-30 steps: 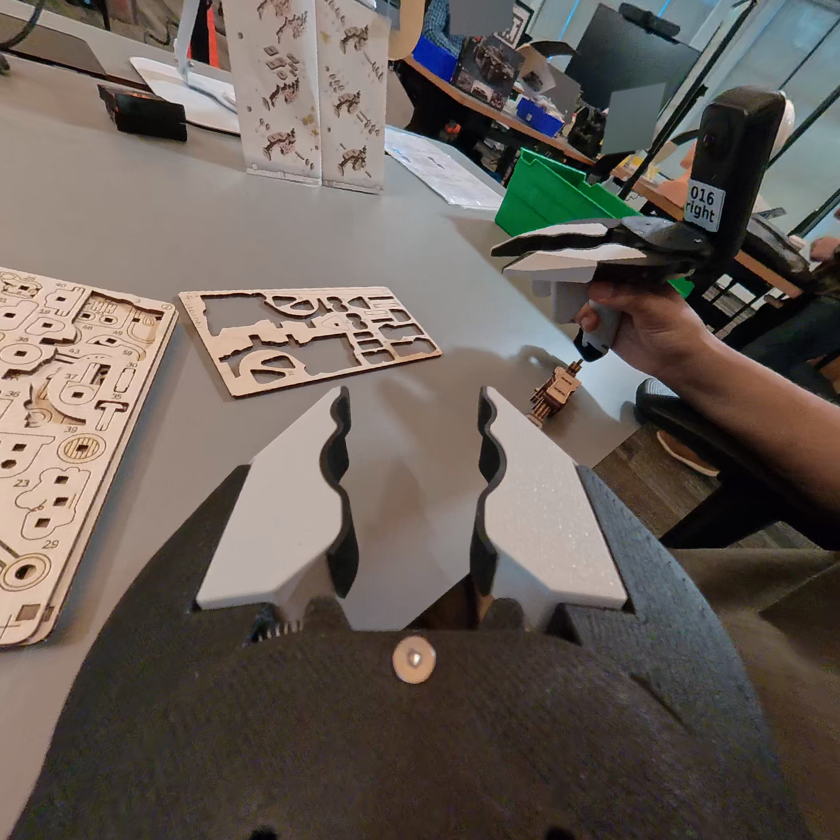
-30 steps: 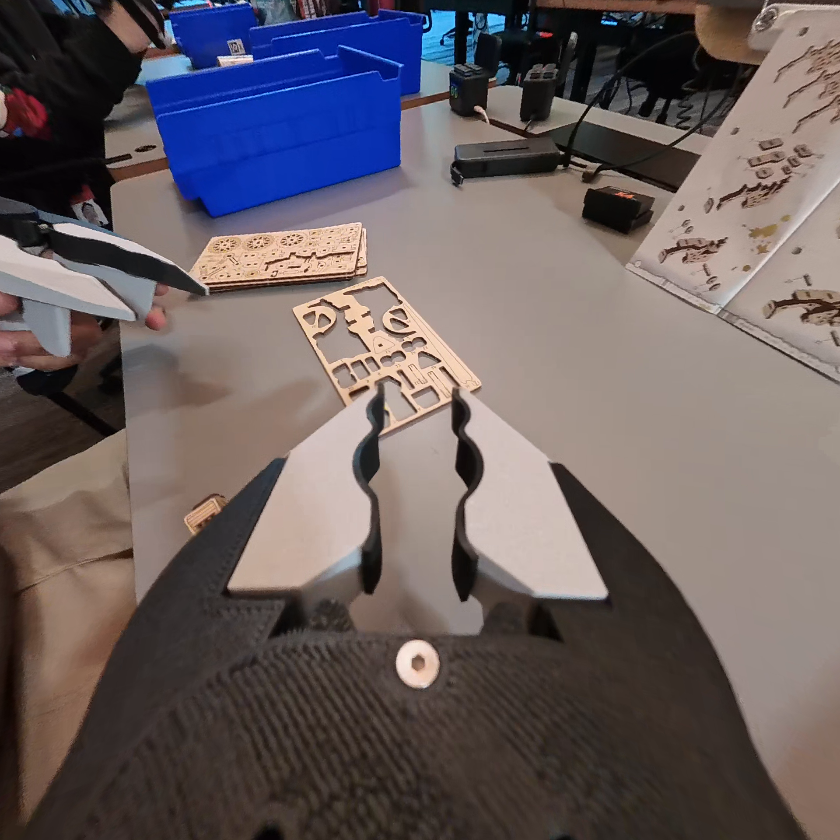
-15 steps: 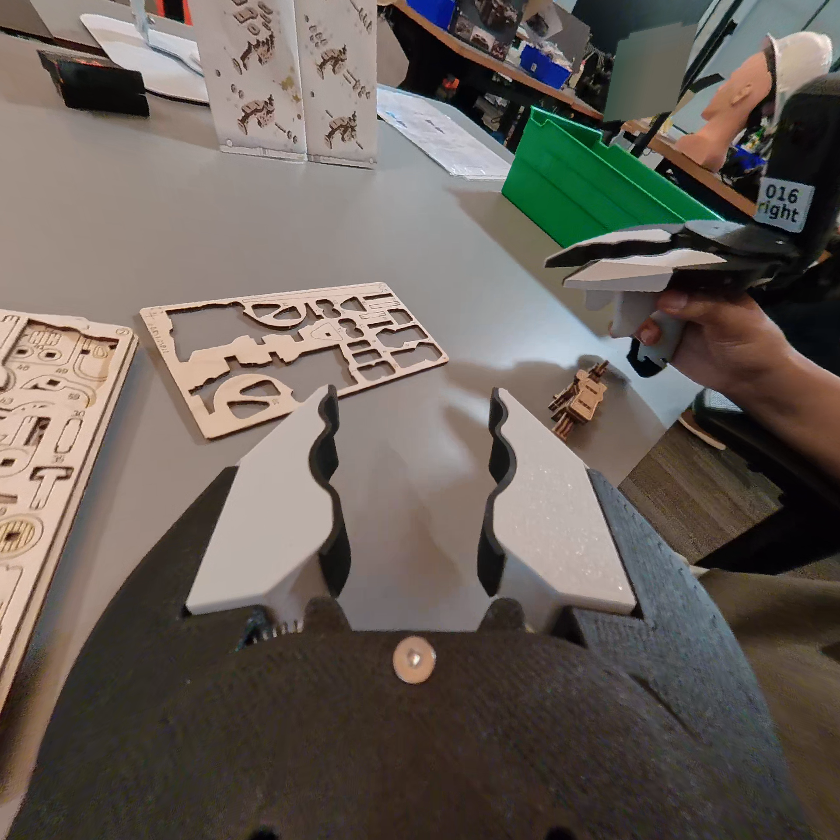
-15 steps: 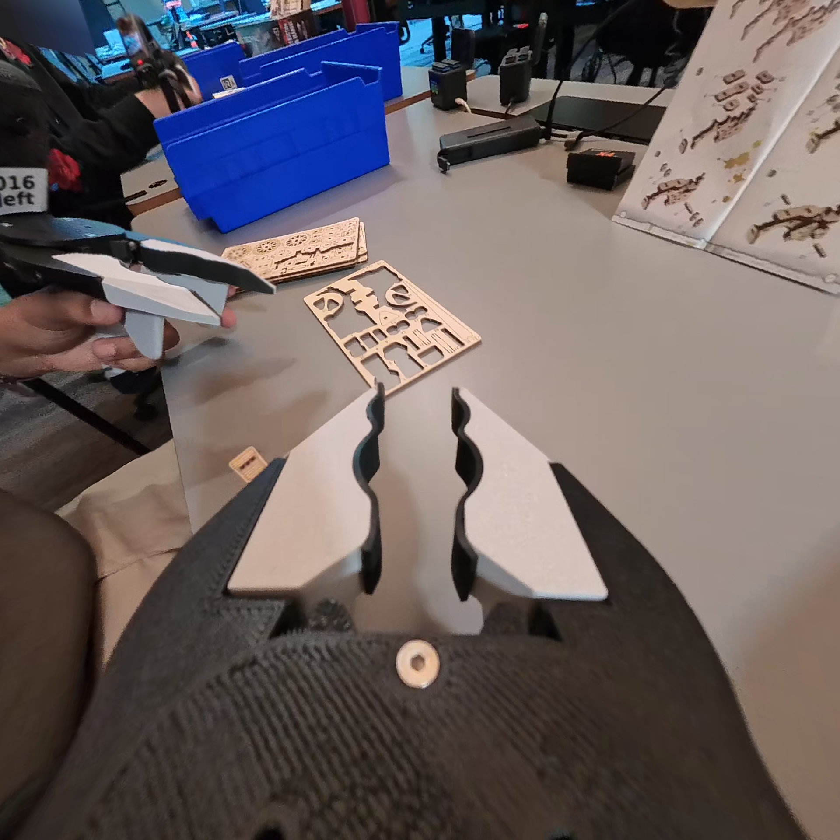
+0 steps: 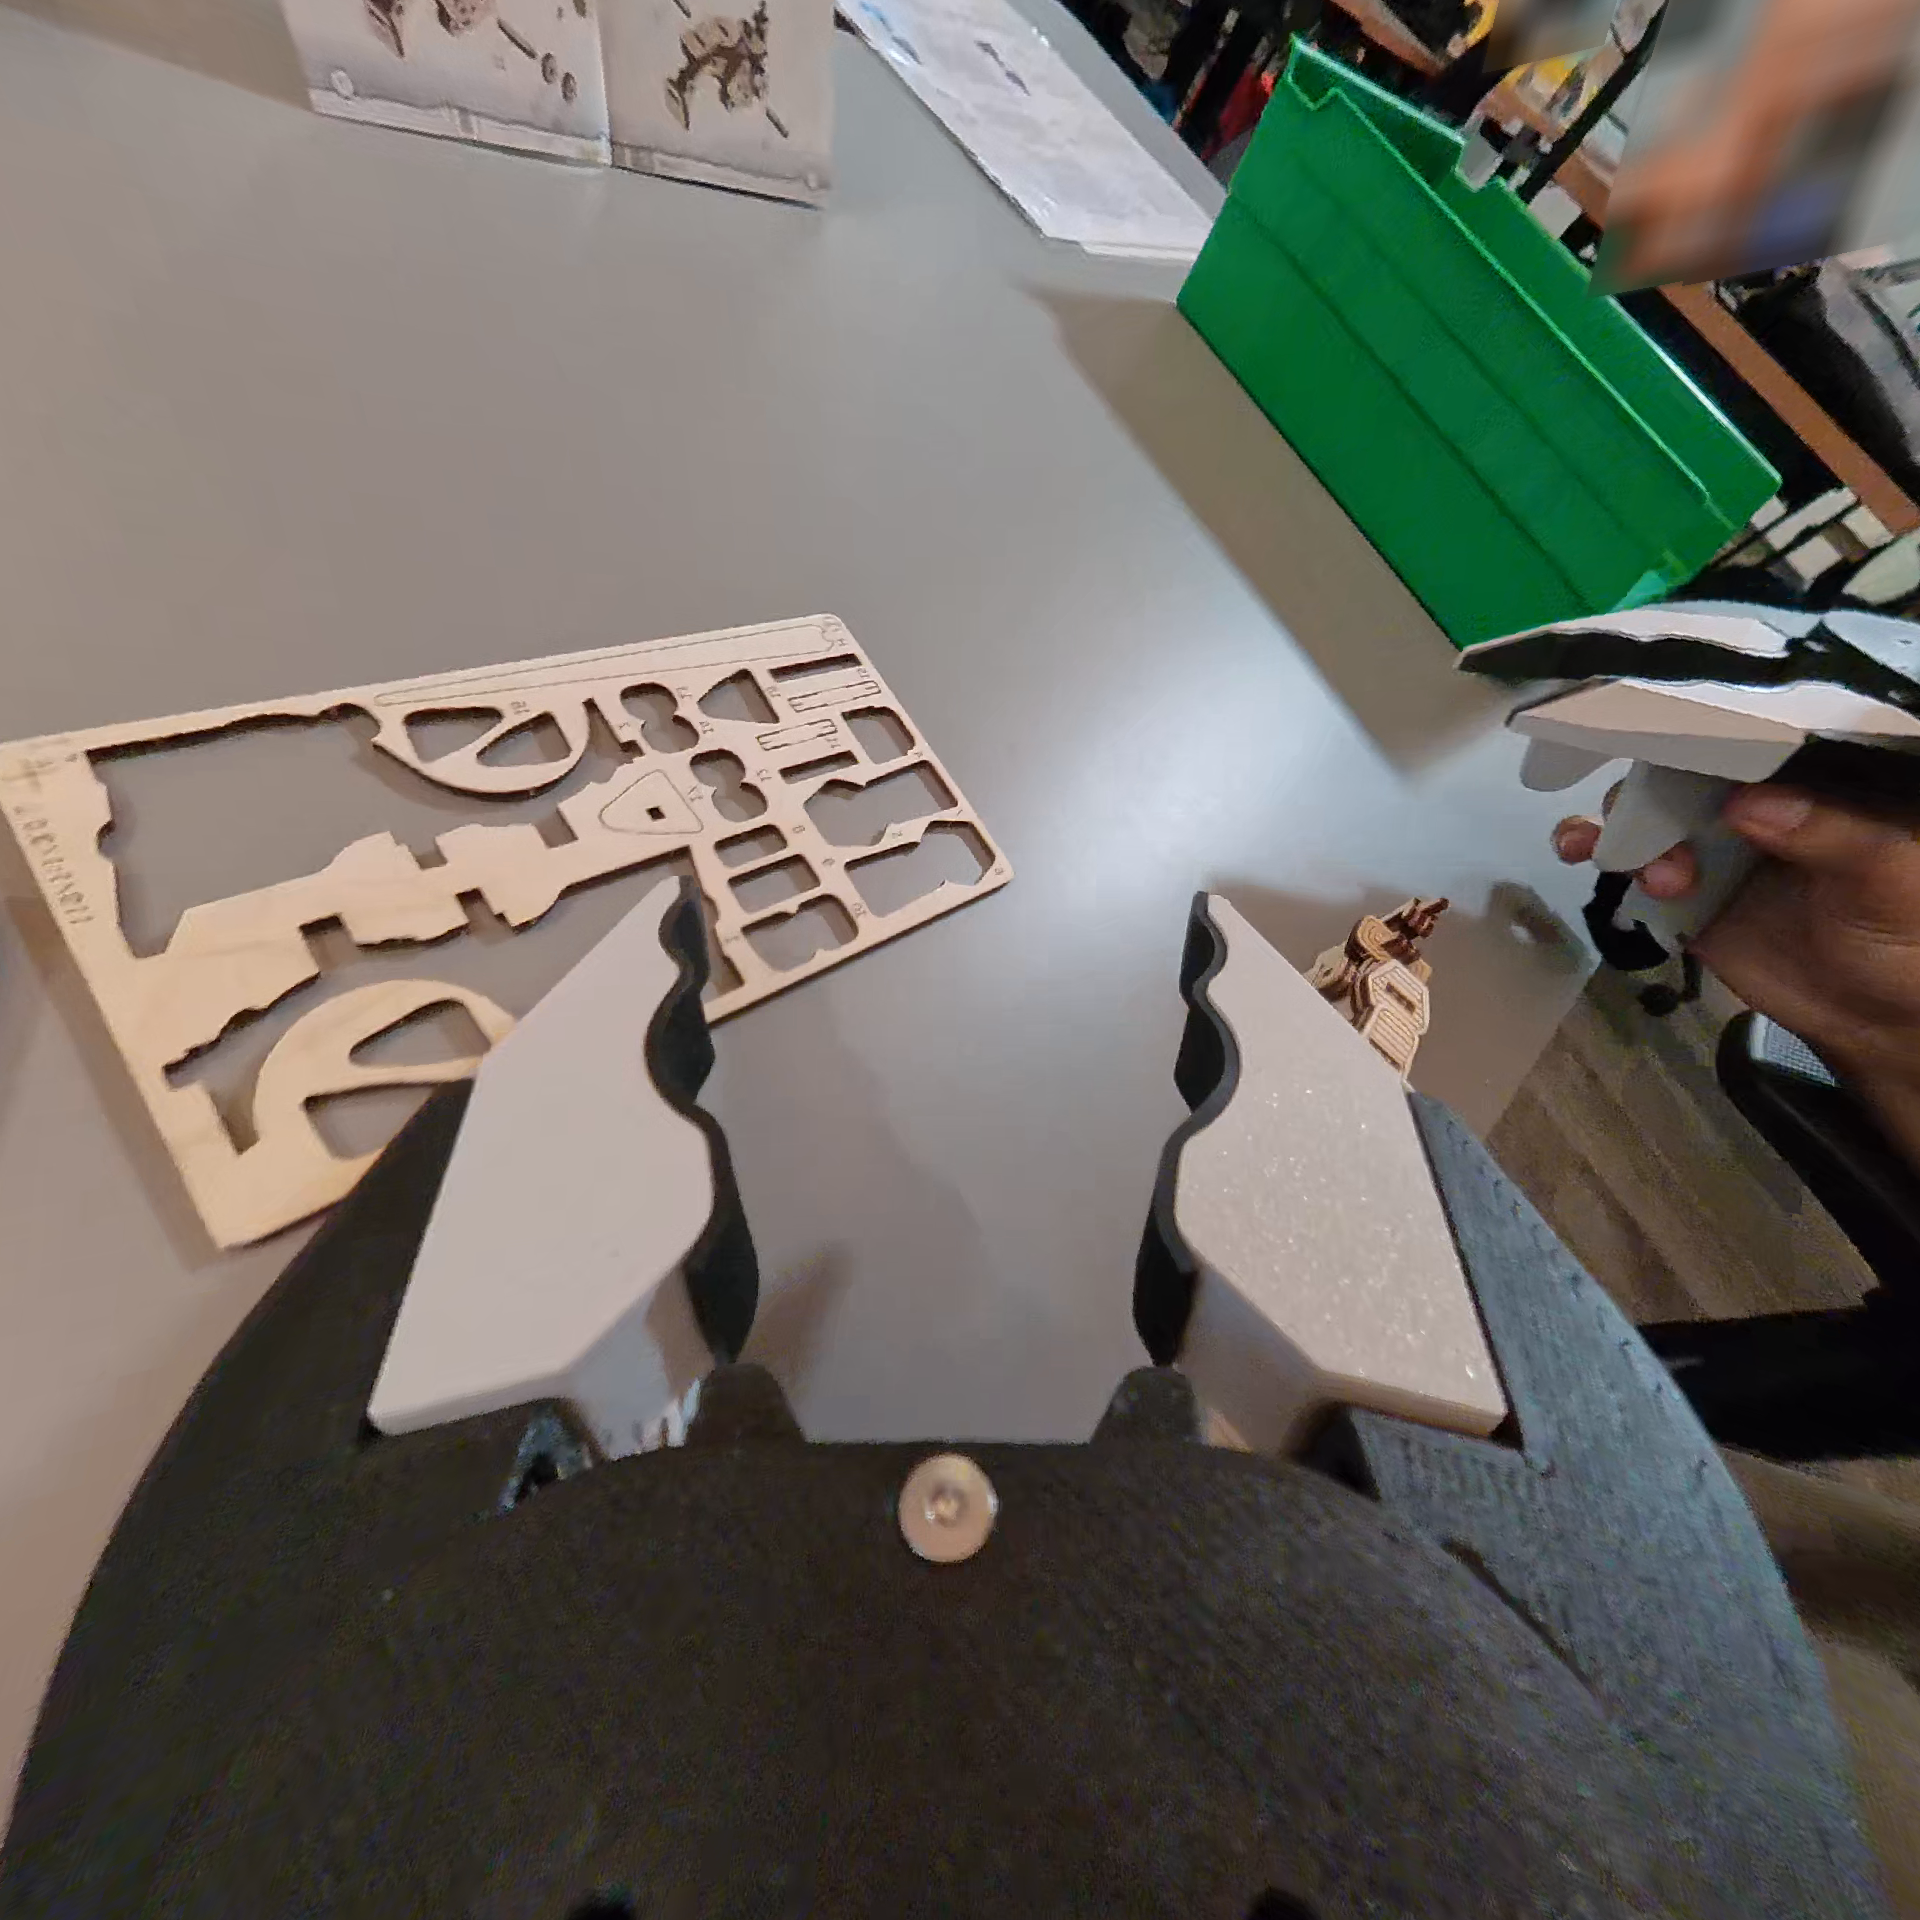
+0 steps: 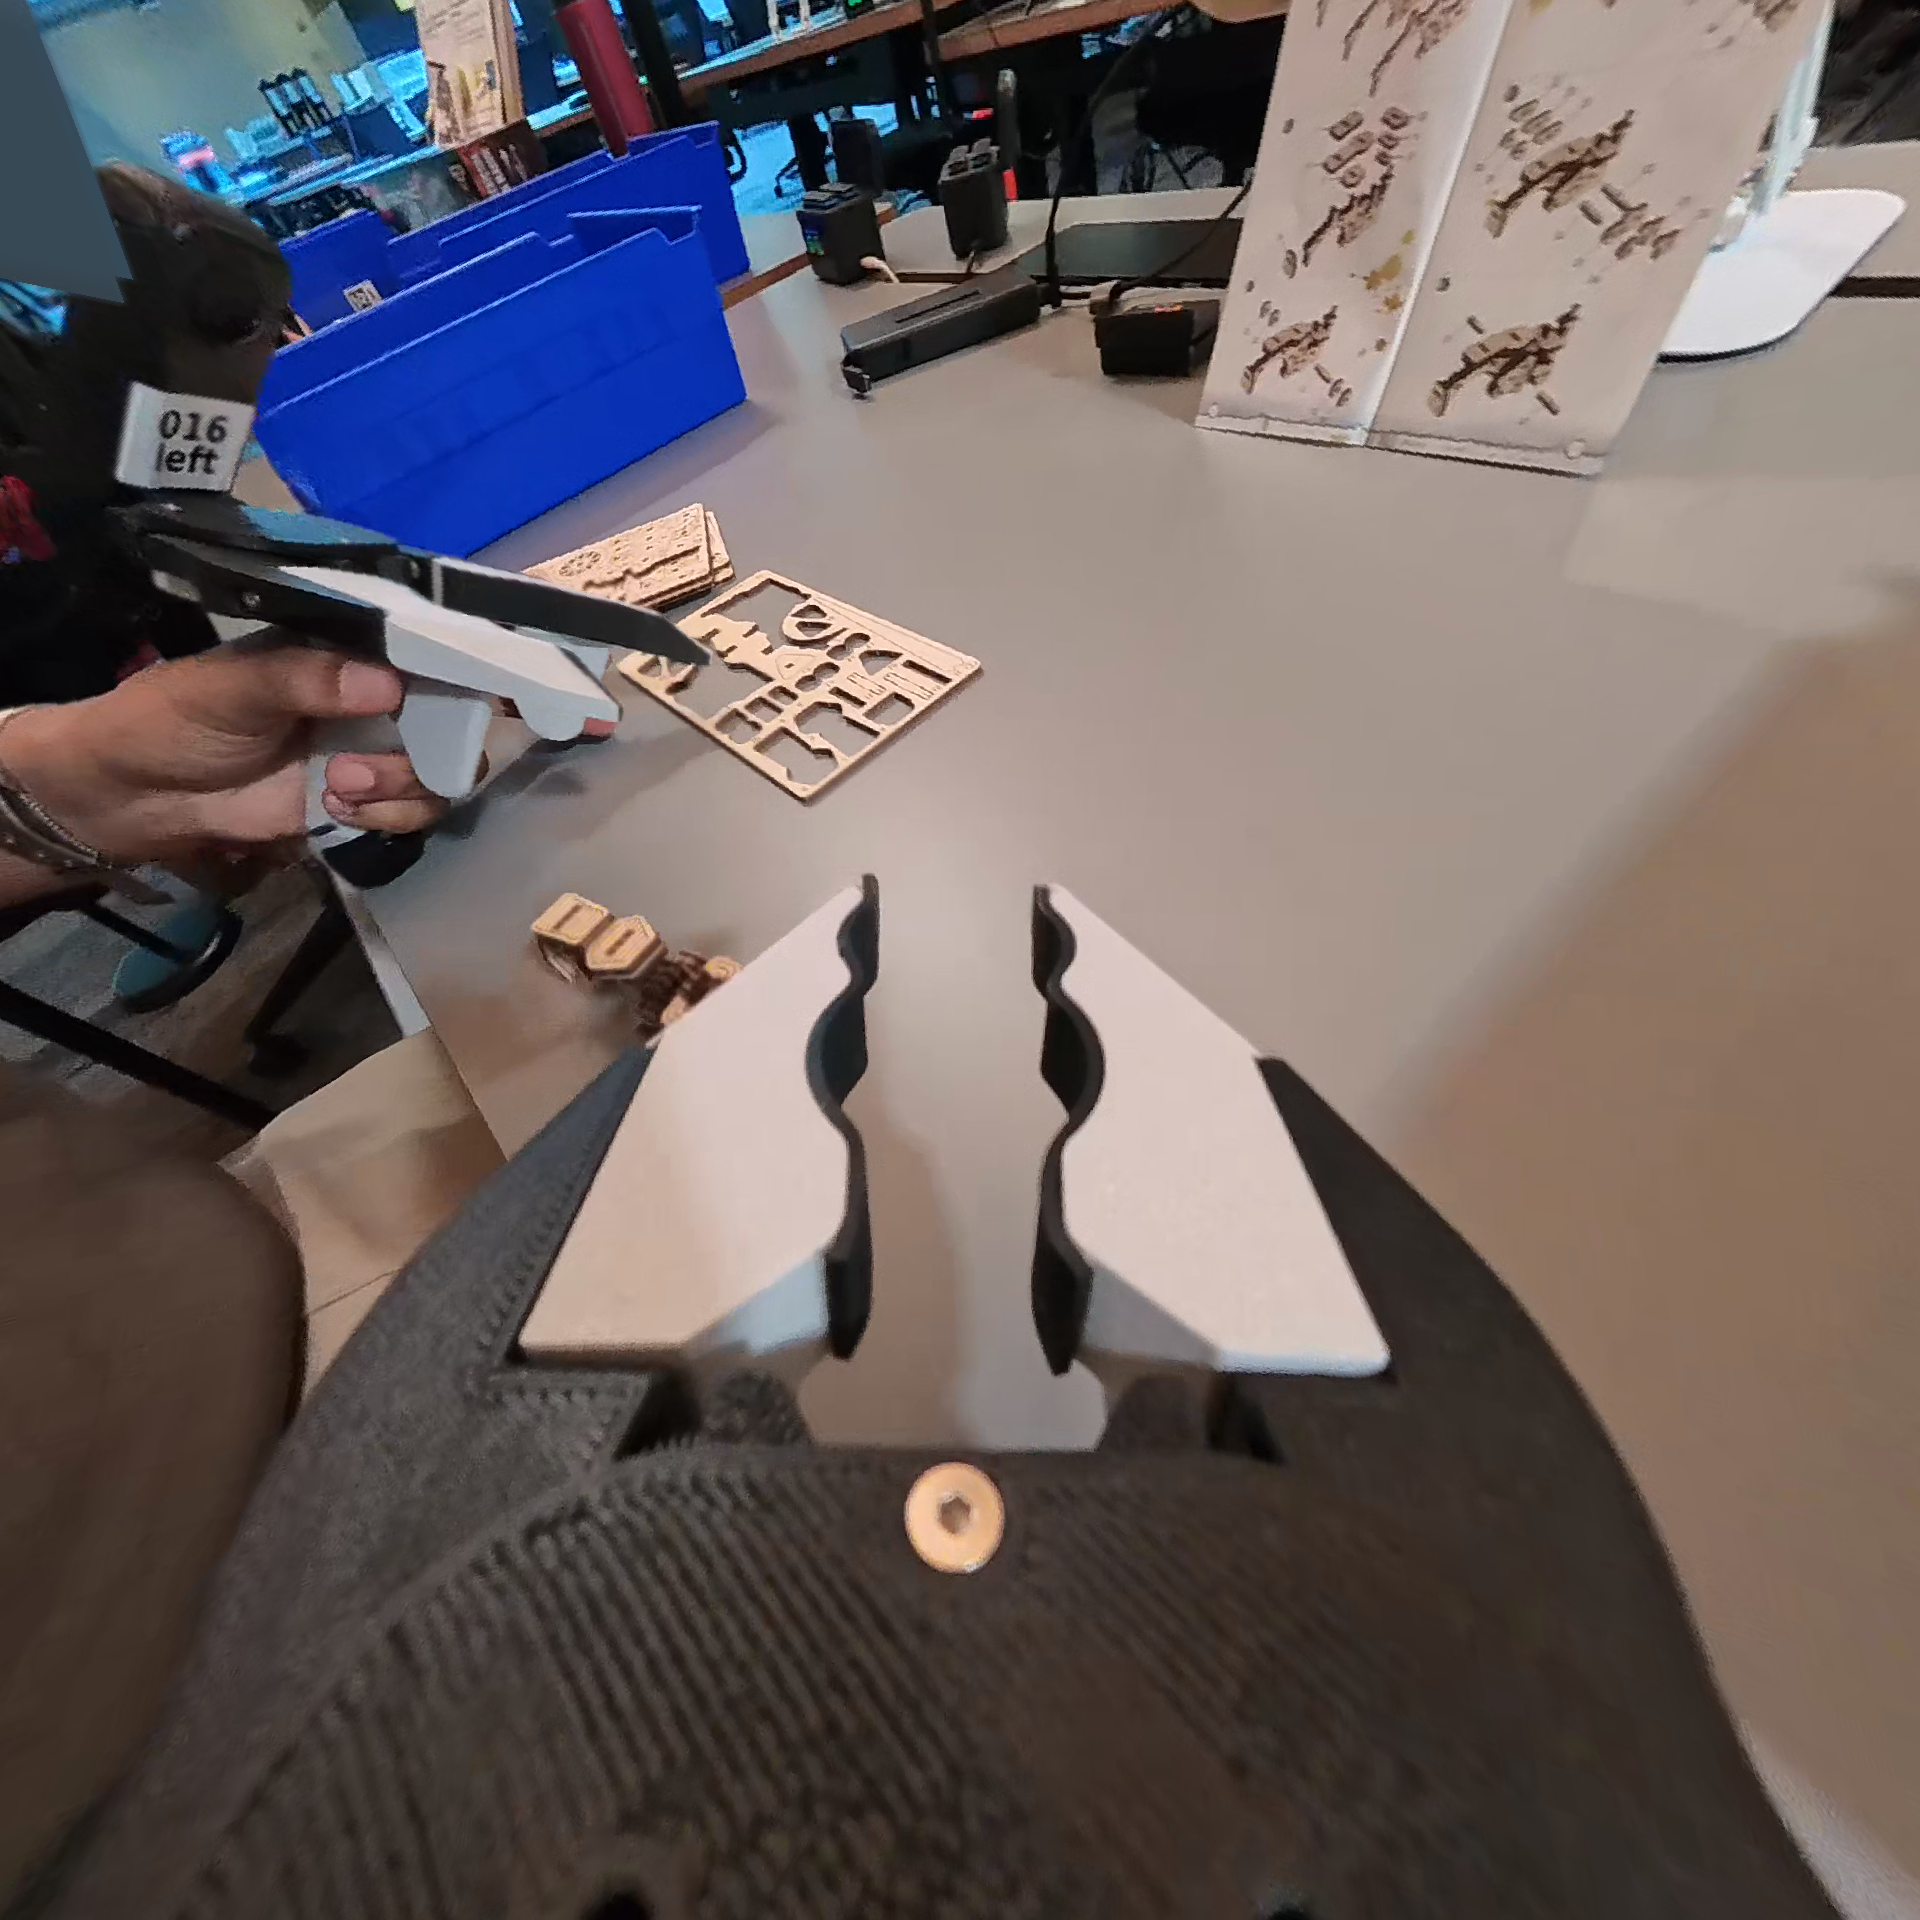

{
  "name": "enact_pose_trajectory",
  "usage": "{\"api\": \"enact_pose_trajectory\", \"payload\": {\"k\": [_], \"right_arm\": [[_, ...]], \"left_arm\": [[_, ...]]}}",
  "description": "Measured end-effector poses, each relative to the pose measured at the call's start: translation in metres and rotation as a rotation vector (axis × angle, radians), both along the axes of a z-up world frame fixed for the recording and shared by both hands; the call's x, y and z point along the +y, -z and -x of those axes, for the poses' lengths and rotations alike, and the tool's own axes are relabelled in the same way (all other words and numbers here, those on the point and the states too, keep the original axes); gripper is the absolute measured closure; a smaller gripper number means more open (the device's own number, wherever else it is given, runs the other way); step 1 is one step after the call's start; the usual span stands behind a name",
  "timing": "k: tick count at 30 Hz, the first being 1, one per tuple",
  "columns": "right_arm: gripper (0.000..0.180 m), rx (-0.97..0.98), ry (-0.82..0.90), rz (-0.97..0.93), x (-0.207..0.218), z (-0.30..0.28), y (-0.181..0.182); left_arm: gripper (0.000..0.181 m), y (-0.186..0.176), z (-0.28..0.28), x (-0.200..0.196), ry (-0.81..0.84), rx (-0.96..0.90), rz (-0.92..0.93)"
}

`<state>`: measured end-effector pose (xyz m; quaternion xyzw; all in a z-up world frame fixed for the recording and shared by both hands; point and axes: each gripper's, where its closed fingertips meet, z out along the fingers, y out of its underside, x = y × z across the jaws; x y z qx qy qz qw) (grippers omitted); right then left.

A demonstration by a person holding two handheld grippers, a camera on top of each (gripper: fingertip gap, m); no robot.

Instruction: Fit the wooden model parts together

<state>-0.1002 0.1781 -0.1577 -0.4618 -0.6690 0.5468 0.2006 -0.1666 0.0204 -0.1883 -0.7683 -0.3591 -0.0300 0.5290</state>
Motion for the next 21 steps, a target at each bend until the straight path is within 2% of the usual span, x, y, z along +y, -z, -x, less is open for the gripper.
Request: {"api": "enact_pose_trajectory", "payload": {"k": [7, 12, 16, 19, 21], "right_arm": [[0.152, -0.003, 0.061, 0.019, 0.017, -0.015, 0.000], [0.152, -0.002, 0.077, 0.033, 0.020, -0.019, -0.001], [0.152, -0.003, 0.072, 0.033, 0.018, -0.019, 0.000], [0.152, -0.009, 0.064, 0.036, 0.016, -0.017, 0.002], [0.153, -0.011, 0.062, 0.042, 0.015, -0.015, 0.002]], "left_arm": [[0.089, 0.007, -0.004, 0.021, 0.061, -0.035, 0.035], [0.094, -0.009, 0.015, 0.017, 0.024, 0.126, 0.051], [0.084, -0.001, 0.043, -0.006, 0.026, 0.308, 0.277], [0.079, 0.023, 0.054, -0.023, 0.146, 0.340, 0.524], [0.069, 0.029, 0.051, -0.023, 0.270, 0.392, 0.582]]}}
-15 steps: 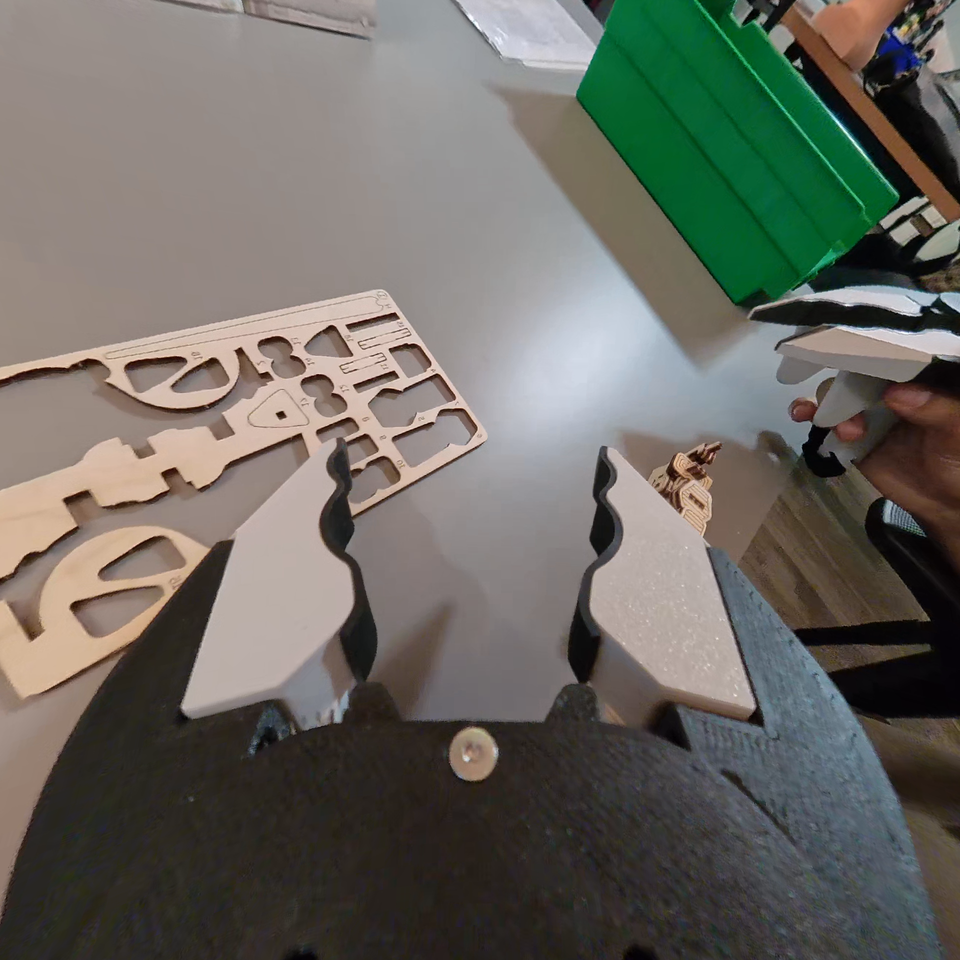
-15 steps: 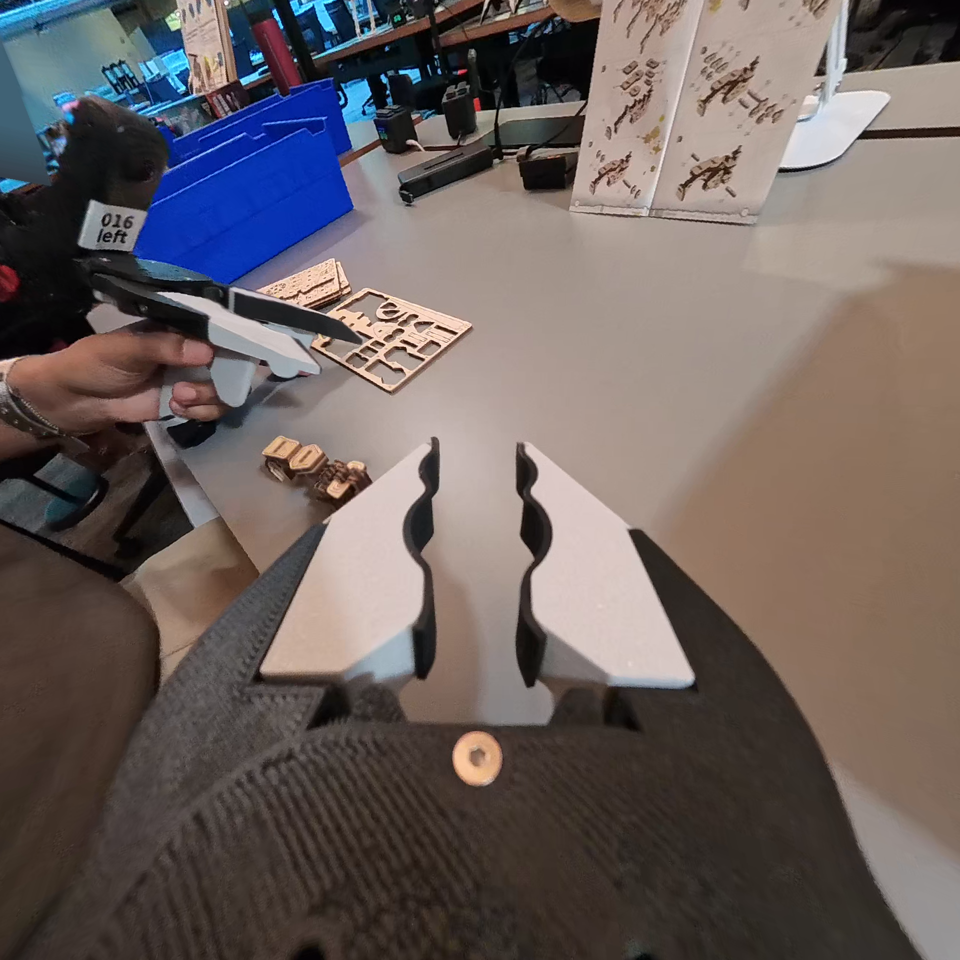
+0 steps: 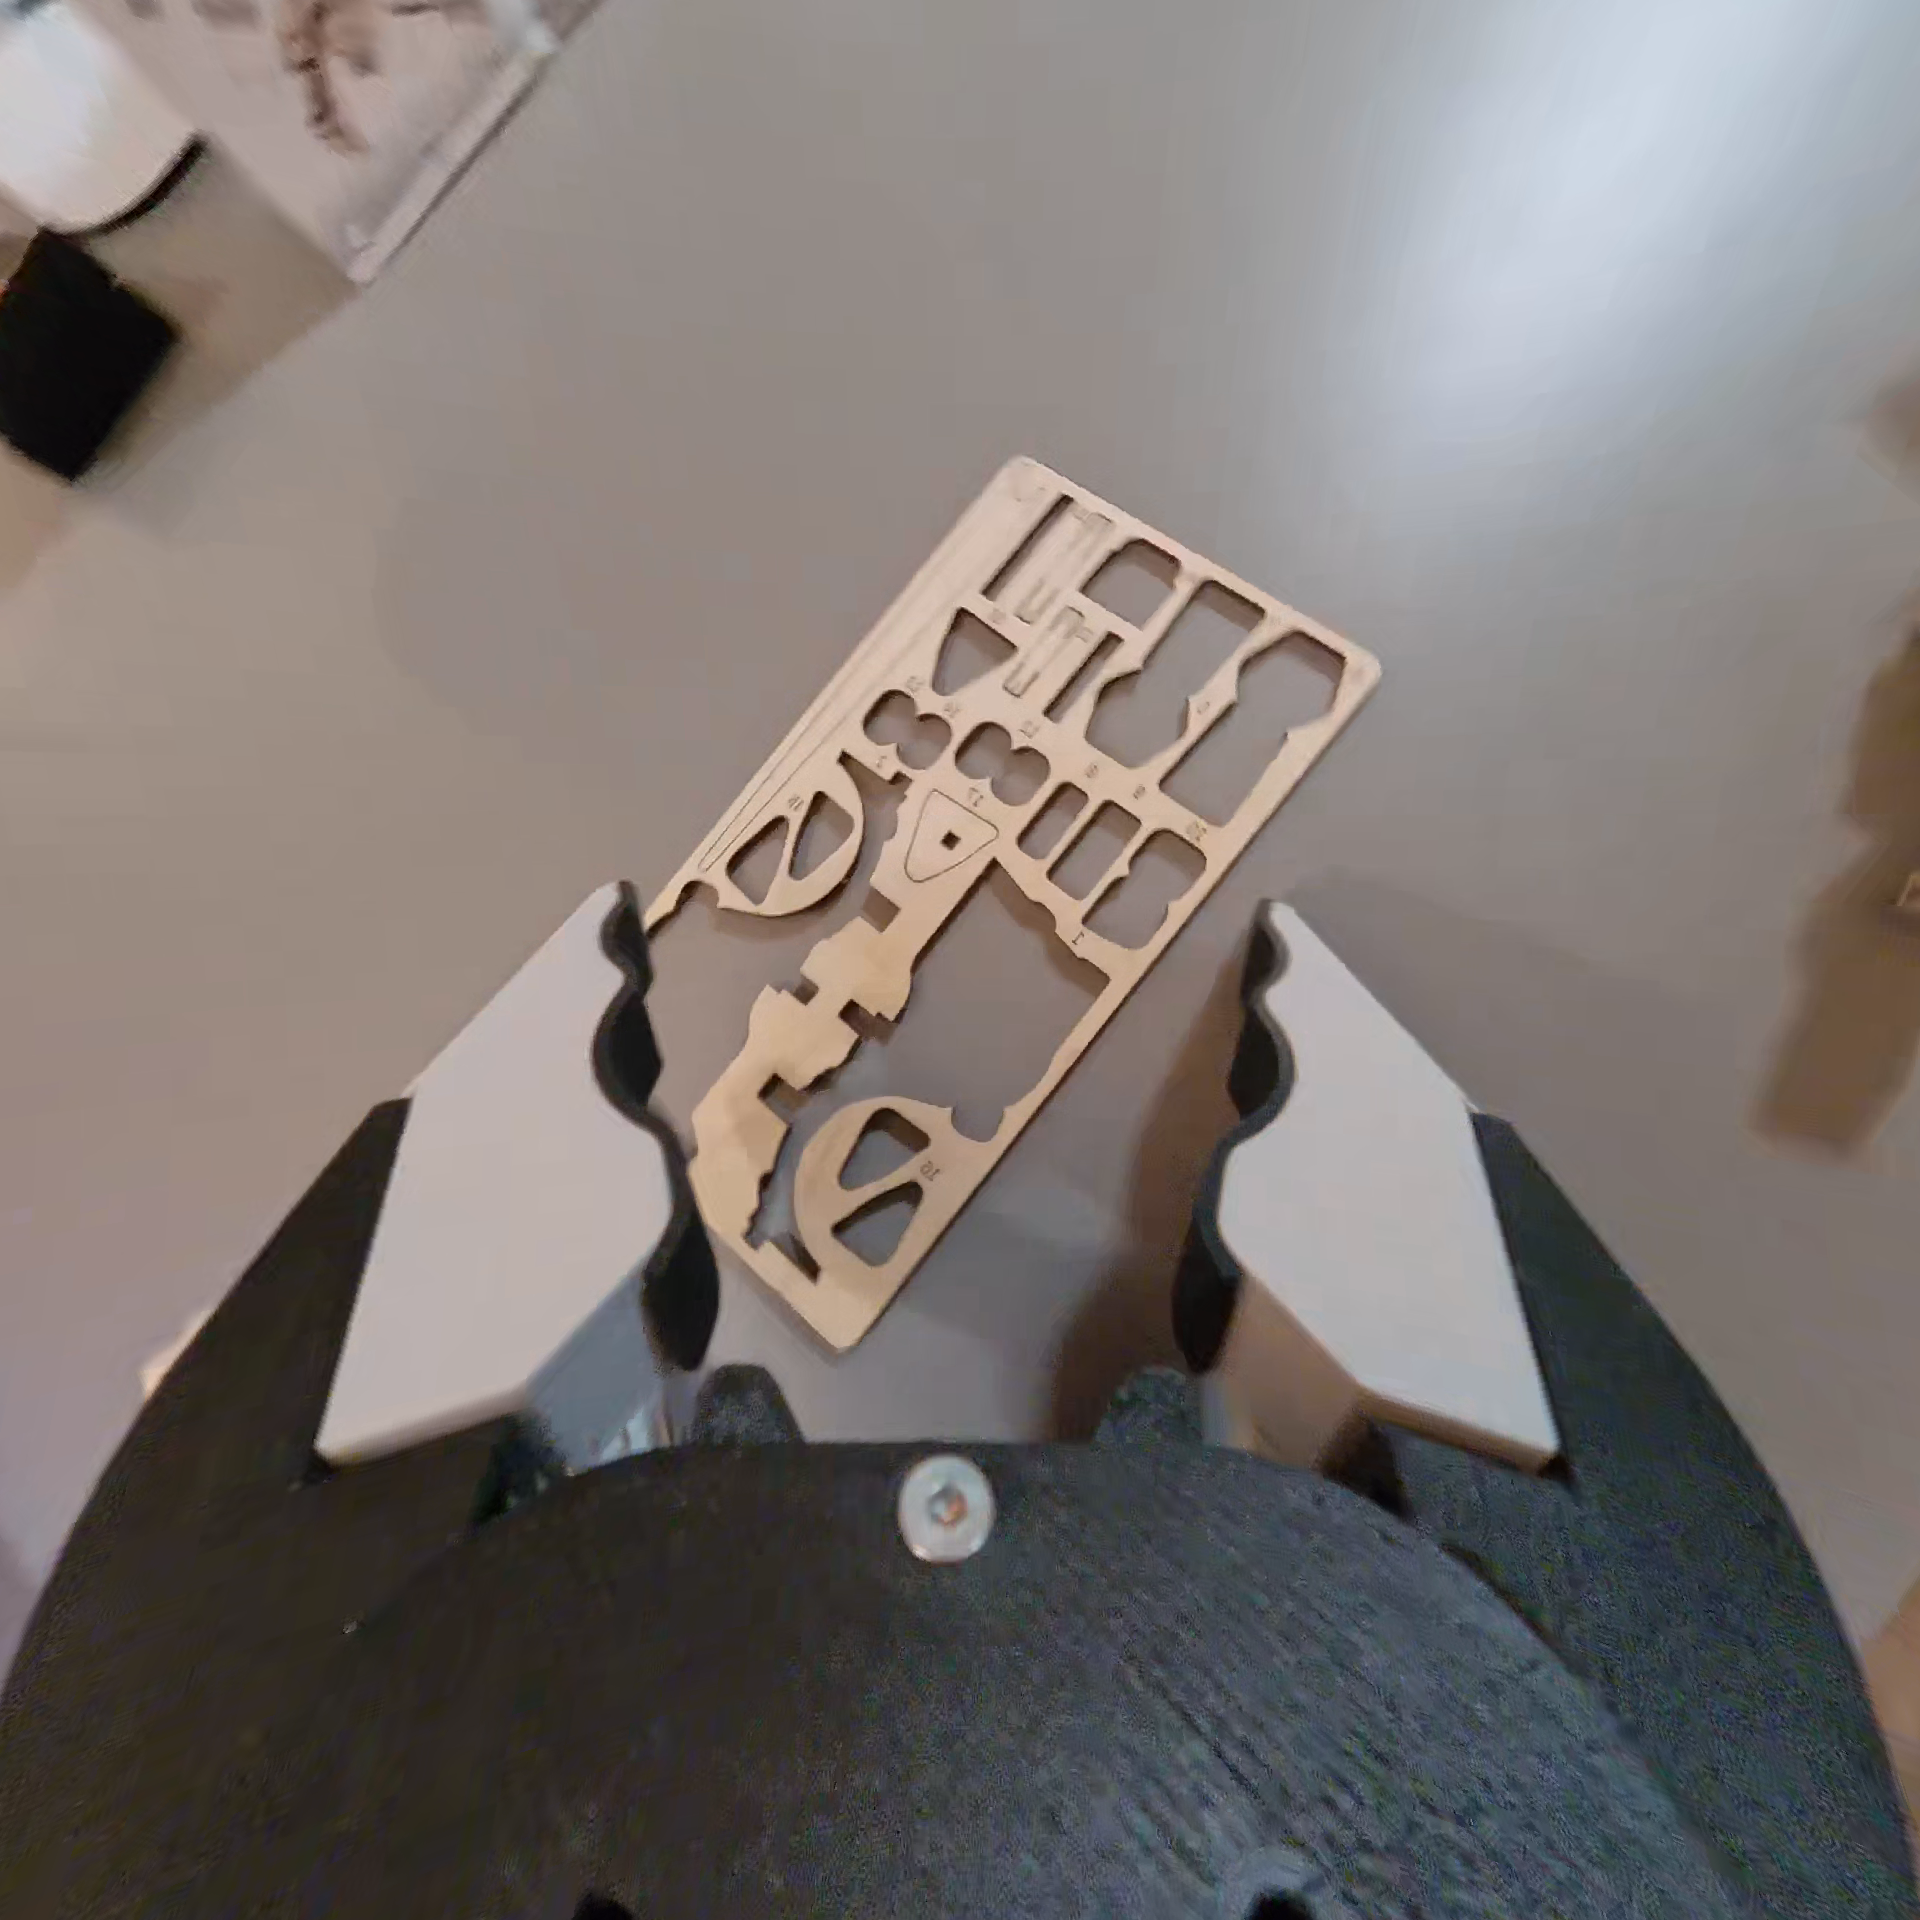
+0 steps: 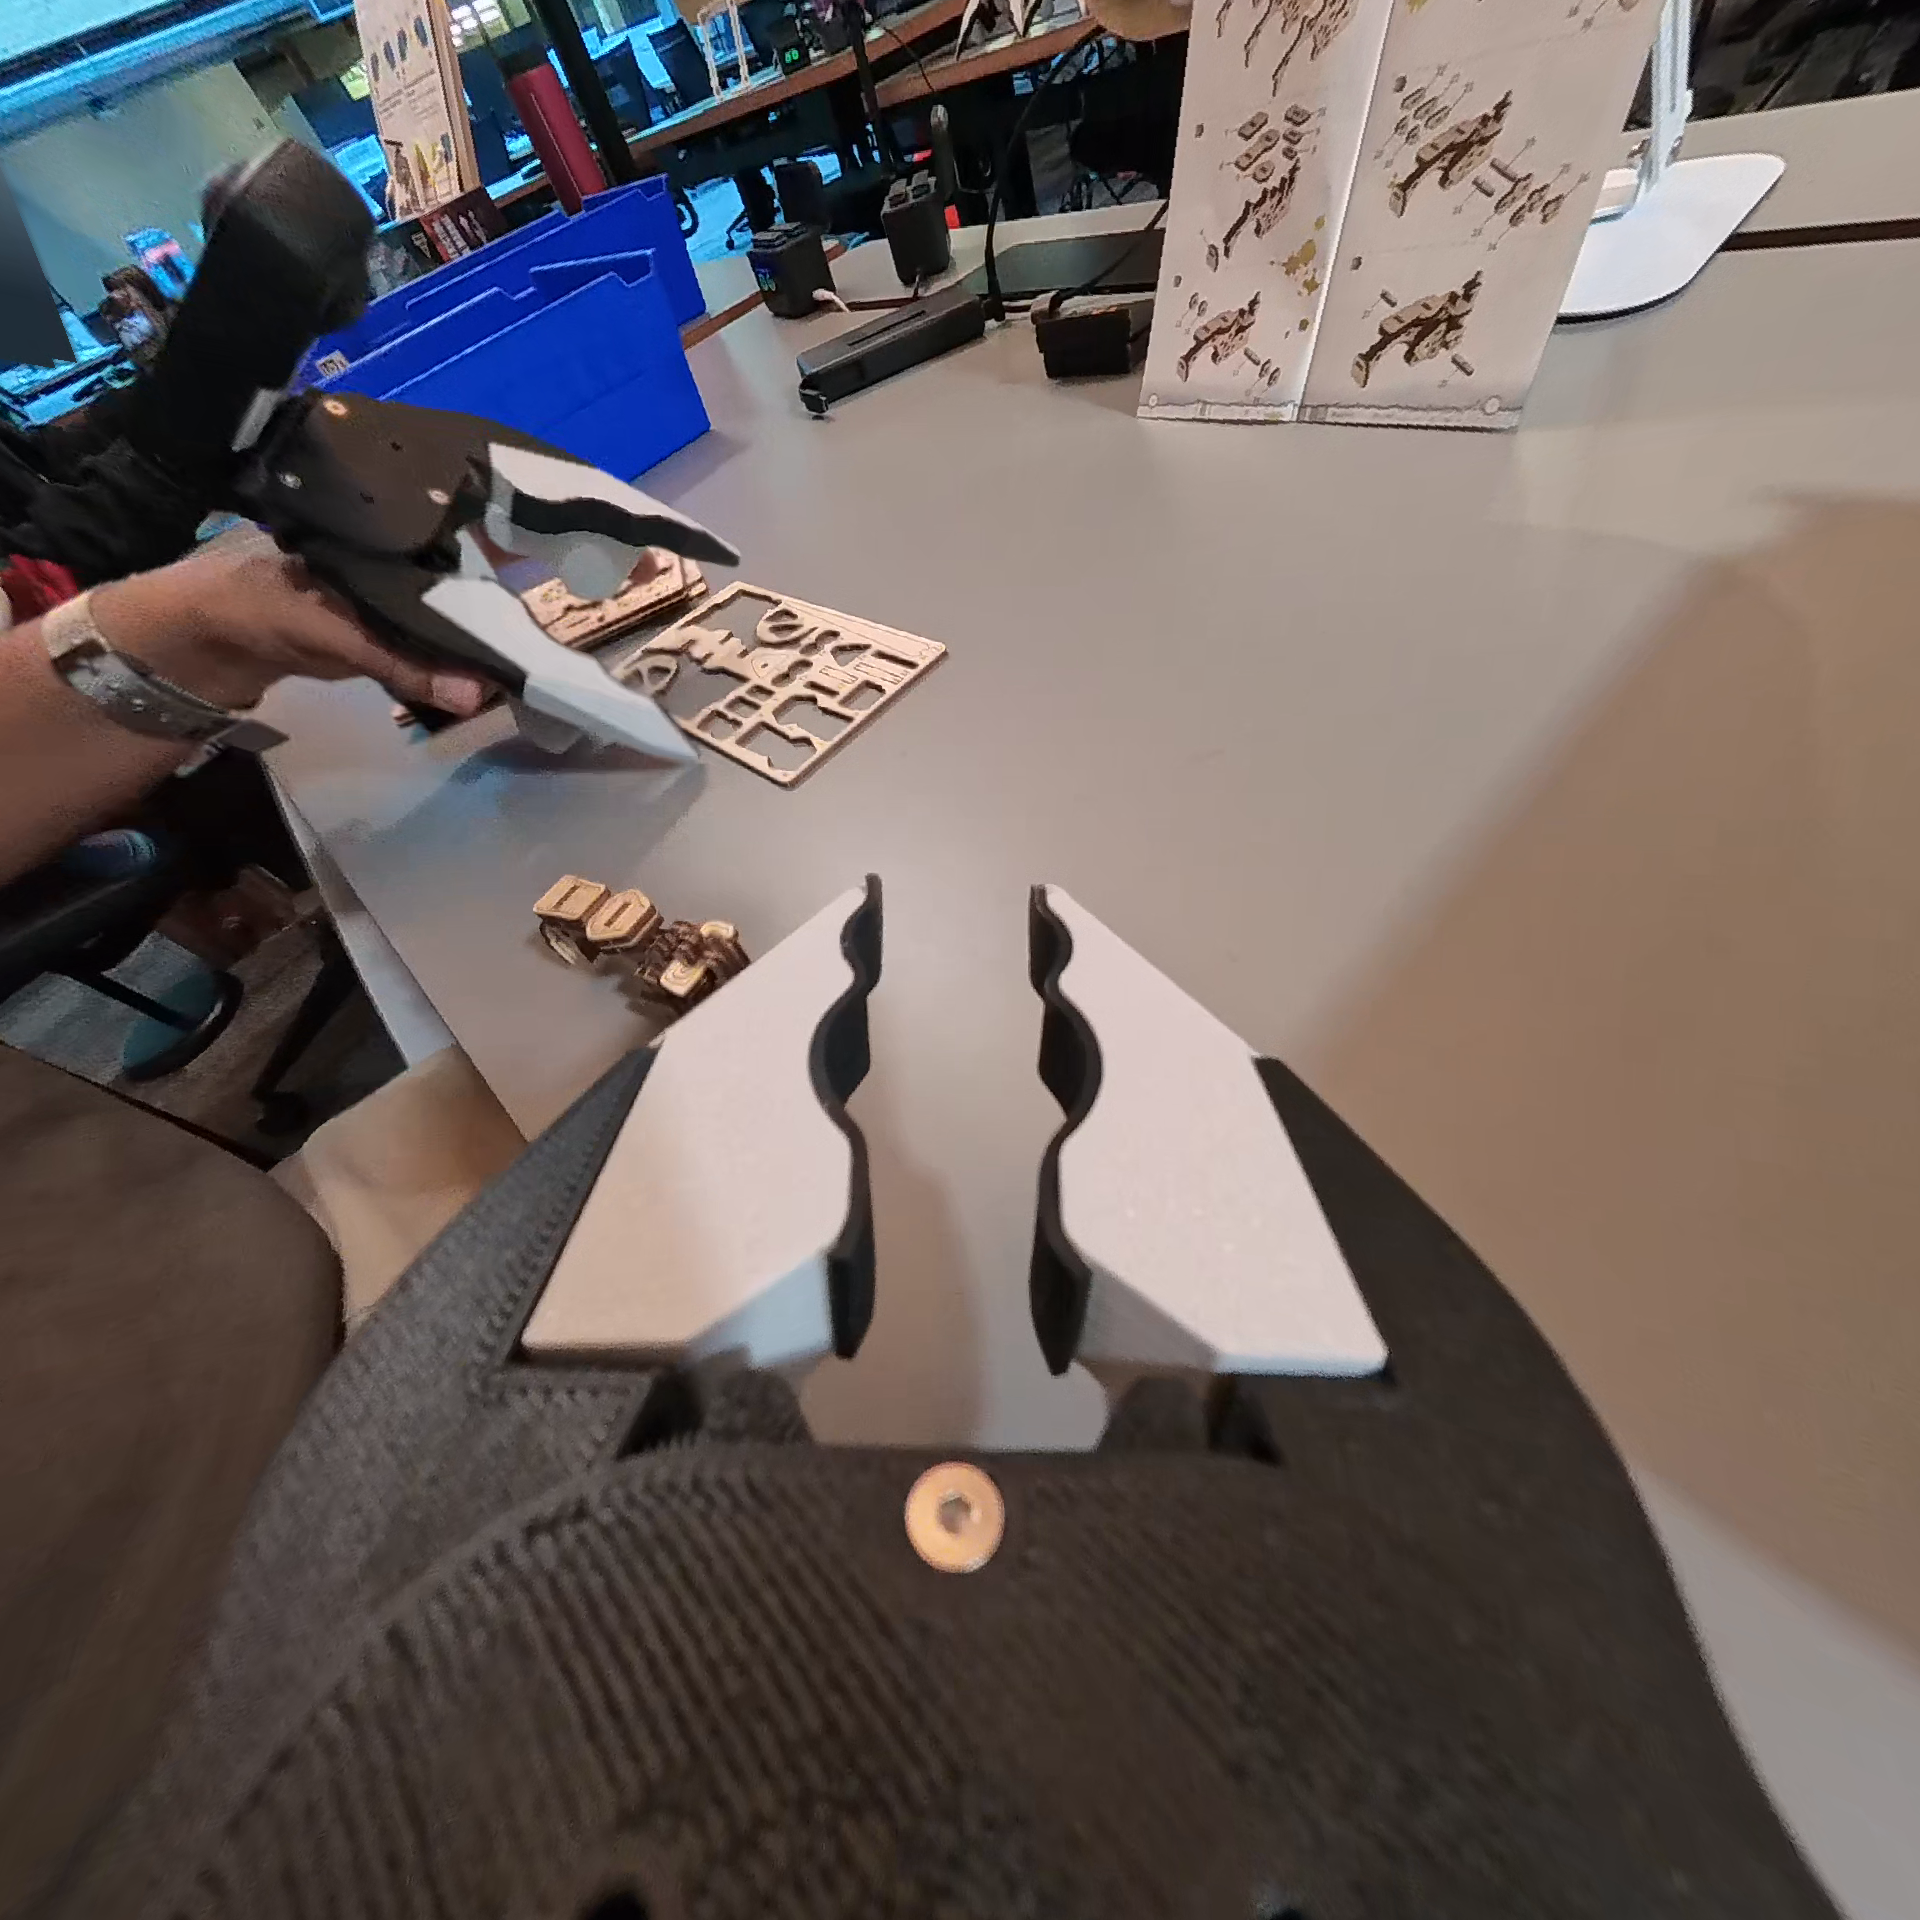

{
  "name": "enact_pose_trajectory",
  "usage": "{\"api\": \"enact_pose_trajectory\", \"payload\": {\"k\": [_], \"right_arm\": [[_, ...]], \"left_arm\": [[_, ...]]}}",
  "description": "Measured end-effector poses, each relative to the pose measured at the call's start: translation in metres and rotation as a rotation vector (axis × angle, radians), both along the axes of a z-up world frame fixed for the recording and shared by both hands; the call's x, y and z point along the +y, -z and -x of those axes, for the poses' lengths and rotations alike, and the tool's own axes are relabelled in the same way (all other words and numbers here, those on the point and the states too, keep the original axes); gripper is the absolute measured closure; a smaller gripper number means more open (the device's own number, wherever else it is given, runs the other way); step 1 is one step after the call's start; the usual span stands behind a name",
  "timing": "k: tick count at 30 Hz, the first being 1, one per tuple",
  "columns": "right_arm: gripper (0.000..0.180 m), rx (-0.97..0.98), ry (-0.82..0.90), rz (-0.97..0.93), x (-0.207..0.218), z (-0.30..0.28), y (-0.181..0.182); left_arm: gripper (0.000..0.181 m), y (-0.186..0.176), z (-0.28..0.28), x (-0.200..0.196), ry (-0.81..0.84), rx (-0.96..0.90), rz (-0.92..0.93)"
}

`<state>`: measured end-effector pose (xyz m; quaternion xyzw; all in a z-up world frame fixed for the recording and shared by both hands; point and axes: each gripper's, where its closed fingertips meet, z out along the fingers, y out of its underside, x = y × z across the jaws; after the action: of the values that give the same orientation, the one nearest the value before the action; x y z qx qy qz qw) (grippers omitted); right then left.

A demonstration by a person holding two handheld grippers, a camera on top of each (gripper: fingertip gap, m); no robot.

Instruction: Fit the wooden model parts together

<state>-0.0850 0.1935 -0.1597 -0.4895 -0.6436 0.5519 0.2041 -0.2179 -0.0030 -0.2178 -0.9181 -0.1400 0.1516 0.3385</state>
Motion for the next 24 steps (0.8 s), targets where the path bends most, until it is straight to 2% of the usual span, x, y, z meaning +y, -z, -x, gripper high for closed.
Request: {"api": "enact_pose_trajectory", "payload": {"k": [3, 6, 8, 12, 13, 14, 15, 18, 20, 24], "right_arm": [[0.154, 0.003, -0.004, 0.023, -0.001, 0.003, -0.002], [0.154, 0.008, -0.006, 0.046, -0.001, 0.005, -0.004], [0.155, 0.012, -0.005, 0.052, -0.002, 0.006, -0.006], [0.155, 0.011, -0.010, 0.042, -0.005, 0.006, -0.005], [0.155, 0.011, -0.013, 0.039, -0.006, 0.005, -0.005], [0.155, 0.010, -0.018, 0.034, -0.008, 0.005, -0.005], [0.155, 0.008, -0.022, 0.027, -0.010, 0.005, -0.004], [0.155, 0.006, -0.034, -0.004, -0.013, 0.005, -0.001], [0.155, 0.007, -0.038, -0.019, -0.015, 0.006, -0.001], [0.155, 0.008, -0.044, 0.000, -0.016, 0.005, -0.002]], "left_arm": [[0.058, -0.001, 0.008, 0.007, 0.098, 0.010, 0.010], [0.057, 0.011, 0.007, 0.011, 0.151, -0.125, 0.043], [0.065, 0.016, 0.000, 0.015, 0.161, -0.218, 0.046], [0.076, 0.012, -0.001, 0.016, 0.138, -0.150, 0.029], [0.089, 0.010, -0.001, 0.016, 0.126, -0.132, 0.019], [0.116, 0.005, 0.002, 0.017, 0.111, -0.103, -0.011], [0.130, -0.002, 0.005, 0.019, 0.095, -0.077, -0.048], [0.142, -0.016, 0.008, 0.021, 0.076, -0.083, -0.112], [0.142, -0.017, 0.011, 0.017, 0.051, -0.099, -0.110], [0.129, -0.013, 0.029, -0.009, -0.032, -0.064, -0.020]]}}
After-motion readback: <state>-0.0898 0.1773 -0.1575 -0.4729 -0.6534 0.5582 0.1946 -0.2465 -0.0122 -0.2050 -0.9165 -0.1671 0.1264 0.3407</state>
